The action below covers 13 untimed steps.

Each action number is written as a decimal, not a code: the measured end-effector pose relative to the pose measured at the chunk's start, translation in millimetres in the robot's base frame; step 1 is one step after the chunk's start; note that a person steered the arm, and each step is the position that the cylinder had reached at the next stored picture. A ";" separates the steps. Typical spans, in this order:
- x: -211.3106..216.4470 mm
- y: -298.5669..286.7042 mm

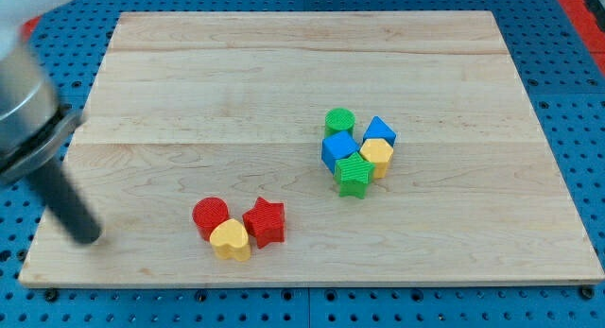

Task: Move the red star to the left of the green circle

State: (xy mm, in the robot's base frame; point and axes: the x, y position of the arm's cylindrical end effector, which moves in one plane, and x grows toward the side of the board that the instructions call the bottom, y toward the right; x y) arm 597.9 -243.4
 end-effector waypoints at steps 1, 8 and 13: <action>20.9 12.8; -44.4 179.5; -143.9 136.4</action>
State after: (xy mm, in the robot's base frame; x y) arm 454.0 -106.9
